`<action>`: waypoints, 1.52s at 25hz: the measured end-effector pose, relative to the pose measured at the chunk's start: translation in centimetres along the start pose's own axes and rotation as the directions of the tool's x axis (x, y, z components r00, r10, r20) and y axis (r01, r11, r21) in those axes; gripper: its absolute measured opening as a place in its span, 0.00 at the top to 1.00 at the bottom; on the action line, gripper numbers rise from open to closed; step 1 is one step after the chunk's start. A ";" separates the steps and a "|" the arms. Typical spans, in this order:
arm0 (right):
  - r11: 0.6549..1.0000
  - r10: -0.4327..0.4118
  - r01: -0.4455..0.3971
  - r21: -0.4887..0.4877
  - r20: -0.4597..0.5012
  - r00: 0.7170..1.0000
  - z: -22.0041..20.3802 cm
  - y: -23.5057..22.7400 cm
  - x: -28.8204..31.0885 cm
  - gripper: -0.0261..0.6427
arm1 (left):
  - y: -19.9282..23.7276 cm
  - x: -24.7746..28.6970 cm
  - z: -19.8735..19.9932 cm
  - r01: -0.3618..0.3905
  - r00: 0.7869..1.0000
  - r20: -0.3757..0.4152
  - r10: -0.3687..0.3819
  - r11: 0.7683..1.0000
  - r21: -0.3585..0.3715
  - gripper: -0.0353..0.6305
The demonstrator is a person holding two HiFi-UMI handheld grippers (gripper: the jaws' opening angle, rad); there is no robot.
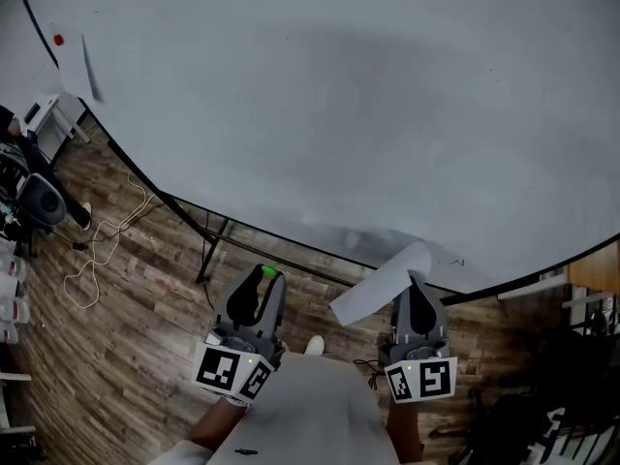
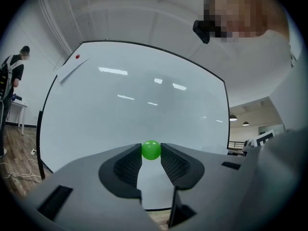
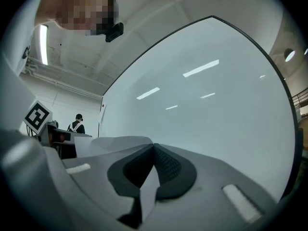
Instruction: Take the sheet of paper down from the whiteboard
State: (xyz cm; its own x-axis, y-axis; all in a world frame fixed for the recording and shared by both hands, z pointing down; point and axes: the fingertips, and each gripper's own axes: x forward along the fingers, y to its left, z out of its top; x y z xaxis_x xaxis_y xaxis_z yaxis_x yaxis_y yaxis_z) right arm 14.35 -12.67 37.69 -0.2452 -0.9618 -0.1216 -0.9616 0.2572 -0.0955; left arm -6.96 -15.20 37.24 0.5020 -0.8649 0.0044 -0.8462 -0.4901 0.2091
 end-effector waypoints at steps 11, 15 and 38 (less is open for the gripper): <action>0.999 0.009 -0.010 -0.040 -0.011 1.000 -0.3 0.6 -0.4 0.95 | -0.2 -0.2 -0.2 0.013 1.000 -0.004 -0.013 1.000 0.003 0.76; 0.998 0.011 -0.012 -0.055 -0.011 1.000 -0.1 0.6 -0.3 0.95 | -0.3 0.0 -0.2 0.018 1.000 -0.002 -0.018 1.000 0.005 0.76; 0.997 0.006 -0.008 -0.071 -0.021 1.000 -0.3 0.0 0.5 0.95 | -0.5 0.9 -0.4 0.026 1.000 -0.009 -0.026 1.000 -0.001 0.76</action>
State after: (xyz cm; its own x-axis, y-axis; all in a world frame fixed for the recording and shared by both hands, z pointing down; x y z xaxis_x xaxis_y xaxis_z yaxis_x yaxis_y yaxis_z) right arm 14.20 -13.20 37.94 -0.2538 -0.9619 -0.1014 -0.9660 0.2575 -0.0242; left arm -6.02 -15.72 37.54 0.5258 -0.8506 0.0074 -0.8323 -0.5127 0.2106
